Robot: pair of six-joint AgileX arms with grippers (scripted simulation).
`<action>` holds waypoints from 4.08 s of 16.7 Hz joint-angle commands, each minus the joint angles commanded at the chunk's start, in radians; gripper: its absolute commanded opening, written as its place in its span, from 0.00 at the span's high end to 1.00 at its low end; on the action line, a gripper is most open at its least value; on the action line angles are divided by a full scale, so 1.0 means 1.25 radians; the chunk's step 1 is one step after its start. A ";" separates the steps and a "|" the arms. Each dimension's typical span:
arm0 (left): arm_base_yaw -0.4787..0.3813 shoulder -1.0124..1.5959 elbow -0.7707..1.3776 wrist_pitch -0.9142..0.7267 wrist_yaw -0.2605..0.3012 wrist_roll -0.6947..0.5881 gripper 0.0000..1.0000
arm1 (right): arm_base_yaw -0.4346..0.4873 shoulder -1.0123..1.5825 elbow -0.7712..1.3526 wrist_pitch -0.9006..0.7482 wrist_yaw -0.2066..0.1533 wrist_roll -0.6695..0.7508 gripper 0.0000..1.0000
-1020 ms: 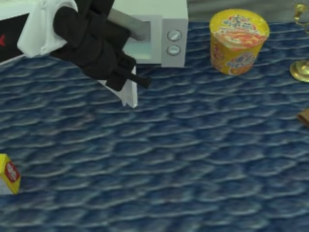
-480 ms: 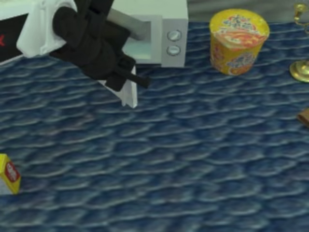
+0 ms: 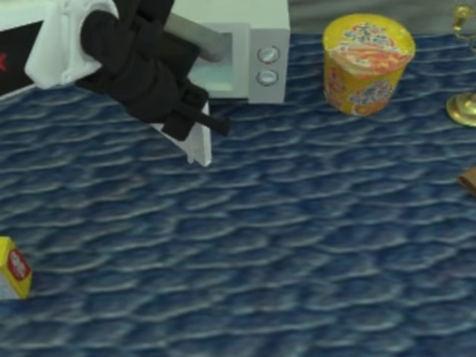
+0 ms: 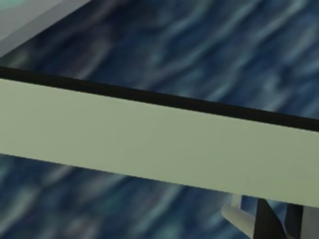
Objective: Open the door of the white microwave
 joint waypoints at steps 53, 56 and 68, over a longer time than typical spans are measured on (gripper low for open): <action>0.110 -0.071 -0.079 -0.045 0.152 0.283 1.00 | 0.000 0.000 0.000 0.000 0.000 0.000 0.00; 0.111 -0.071 -0.079 -0.045 0.153 0.286 1.00 | 0.000 0.000 0.000 0.000 0.000 0.000 0.00; 0.111 -0.071 -0.079 -0.045 0.153 0.286 1.00 | 0.000 0.000 0.000 0.000 0.000 0.000 0.00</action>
